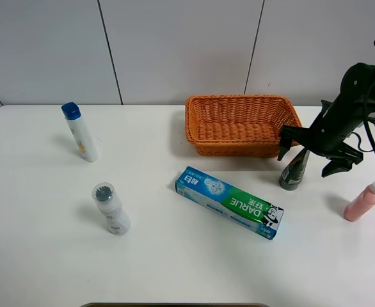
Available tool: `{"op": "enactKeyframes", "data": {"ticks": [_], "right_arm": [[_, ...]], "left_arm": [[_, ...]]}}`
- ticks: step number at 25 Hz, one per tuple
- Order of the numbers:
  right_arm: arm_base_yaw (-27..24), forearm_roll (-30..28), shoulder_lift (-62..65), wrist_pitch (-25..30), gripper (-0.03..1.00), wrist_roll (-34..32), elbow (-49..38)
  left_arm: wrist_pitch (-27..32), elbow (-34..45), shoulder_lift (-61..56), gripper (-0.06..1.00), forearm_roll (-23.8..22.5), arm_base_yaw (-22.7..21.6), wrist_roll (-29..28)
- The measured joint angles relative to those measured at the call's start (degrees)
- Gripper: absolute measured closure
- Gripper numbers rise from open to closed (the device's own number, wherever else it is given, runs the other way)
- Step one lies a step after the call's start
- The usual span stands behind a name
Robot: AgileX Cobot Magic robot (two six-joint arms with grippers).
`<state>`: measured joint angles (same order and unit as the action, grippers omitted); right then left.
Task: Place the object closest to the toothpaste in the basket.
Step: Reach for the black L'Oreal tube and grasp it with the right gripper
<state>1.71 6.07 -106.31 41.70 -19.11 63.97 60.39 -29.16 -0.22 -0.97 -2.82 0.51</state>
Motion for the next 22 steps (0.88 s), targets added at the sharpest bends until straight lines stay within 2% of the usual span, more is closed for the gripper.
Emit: {"op": "enactKeyframes", "data": {"ticks": [10, 12, 14, 16, 21, 22], "right_arm": [[0.0, 0.1, 0.0, 0.0, -0.02, 0.0, 0.0], [0.0, 0.1, 0.0, 0.0, 0.00, 0.0, 0.0], [0.0, 0.1, 0.0, 0.0, 0.09, 0.0, 0.0], [0.0, 0.1, 0.0, 0.0, 0.23, 0.0, 0.0], [0.0, 0.2, 0.0, 0.0, 0.65, 0.0, 0.0], [0.0, 0.2, 0.0, 0.0, 0.69, 0.0, 0.0]], "left_arm": [[0.0, 0.0, 0.0, 0.00, 0.0, 0.0, 0.0], [0.0, 0.0, 0.0, 0.00, 0.0, 0.0, 0.0], [0.0, 0.0, 0.0, 0.00, 0.0, 0.0, 0.0], [0.0, 0.0, 0.0, 0.00, 0.0, 0.0, 0.0], [0.0, 0.0, 0.0, 0.00, 0.0, 0.0, 0.0], [0.0, 0.0, 0.0, 0.00, 0.0, 0.0, 0.0]]}}
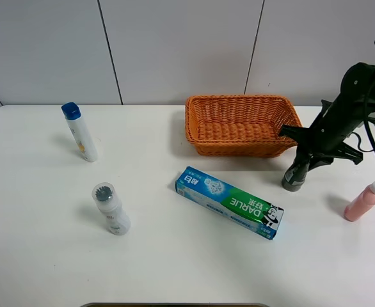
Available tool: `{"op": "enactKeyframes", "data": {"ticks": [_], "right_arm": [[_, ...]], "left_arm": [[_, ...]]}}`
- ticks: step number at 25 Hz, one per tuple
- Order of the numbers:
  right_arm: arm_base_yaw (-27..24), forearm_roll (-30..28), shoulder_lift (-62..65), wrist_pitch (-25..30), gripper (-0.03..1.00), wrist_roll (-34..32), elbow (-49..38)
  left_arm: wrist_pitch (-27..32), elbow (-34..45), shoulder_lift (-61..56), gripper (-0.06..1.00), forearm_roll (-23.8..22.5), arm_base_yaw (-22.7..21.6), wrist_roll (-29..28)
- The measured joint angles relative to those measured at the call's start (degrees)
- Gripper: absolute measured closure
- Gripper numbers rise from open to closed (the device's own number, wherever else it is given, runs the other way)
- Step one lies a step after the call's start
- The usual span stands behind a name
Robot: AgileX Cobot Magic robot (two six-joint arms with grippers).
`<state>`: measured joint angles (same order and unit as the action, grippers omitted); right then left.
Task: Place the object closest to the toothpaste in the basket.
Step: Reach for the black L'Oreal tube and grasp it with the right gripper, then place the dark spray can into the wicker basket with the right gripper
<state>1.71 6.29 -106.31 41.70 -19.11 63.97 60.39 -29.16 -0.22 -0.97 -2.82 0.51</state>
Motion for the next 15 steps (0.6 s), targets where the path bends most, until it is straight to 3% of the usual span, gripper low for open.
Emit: {"op": "enactKeyframes", "data": {"ticks": [15], "right_arm": [[0.0, 0.0, 0.0, 0.0, 0.69, 0.0, 0.0]], "left_arm": [[0.0, 0.0, 0.0, 0.00, 0.0, 0.0, 0.0]]}}
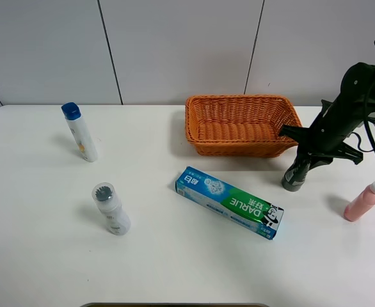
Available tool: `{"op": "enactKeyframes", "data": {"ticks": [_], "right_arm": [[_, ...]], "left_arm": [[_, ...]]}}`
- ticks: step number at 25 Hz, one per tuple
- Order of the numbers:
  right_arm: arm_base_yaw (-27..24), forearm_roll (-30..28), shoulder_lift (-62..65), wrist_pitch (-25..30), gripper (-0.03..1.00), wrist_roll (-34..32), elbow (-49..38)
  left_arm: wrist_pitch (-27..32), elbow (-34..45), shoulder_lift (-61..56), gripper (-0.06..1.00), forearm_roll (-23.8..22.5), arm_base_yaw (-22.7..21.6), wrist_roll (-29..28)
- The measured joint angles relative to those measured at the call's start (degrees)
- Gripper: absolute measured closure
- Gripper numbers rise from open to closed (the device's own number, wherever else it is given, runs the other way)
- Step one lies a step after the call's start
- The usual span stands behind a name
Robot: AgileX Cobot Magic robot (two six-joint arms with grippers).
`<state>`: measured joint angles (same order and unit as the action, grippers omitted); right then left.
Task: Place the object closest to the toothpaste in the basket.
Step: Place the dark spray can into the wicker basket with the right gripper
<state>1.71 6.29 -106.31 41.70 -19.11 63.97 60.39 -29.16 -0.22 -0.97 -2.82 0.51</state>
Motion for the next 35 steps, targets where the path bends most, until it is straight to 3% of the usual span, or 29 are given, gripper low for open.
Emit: {"op": "enactKeyframes", "data": {"ticks": [20, 35], "right_arm": [[0.0, -0.3, 1.6, 2.1, 0.69, 1.9, 0.0], [0.6, -0.5, 22.3, 4.7, 0.69, 7.0, 0.0]], "left_arm": [[0.0, 0.0, 0.0, 0.00, 0.0, 0.0, 0.0], [0.0, 0.0, 0.0, 0.00, 0.0, 0.0, 0.0]]}}
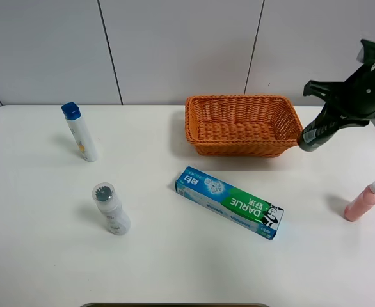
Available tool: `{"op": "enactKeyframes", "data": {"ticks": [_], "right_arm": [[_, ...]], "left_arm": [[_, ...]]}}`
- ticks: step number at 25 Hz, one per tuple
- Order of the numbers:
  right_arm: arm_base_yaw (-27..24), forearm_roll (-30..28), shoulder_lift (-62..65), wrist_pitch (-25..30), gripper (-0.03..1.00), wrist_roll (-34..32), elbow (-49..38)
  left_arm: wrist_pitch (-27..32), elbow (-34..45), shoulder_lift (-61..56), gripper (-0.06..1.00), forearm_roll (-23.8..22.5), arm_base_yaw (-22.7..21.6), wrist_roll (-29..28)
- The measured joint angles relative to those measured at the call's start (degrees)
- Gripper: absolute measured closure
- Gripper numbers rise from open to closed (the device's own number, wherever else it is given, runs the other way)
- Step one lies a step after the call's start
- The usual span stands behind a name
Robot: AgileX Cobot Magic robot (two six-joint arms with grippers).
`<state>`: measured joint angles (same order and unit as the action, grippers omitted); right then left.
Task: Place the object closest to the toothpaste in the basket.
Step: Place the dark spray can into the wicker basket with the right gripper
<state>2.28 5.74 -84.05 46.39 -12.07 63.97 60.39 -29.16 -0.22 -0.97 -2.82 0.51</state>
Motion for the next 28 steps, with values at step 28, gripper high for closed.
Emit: {"op": "enactKeyframes", "data": {"ticks": [28], "right_arm": [[8.5, 0.0, -4.5, -13.8, 0.69, 6.1, 10.9]], "left_arm": [[0.0, 0.0, 0.0, 0.00, 0.0, 0.0, 0.0]]}}
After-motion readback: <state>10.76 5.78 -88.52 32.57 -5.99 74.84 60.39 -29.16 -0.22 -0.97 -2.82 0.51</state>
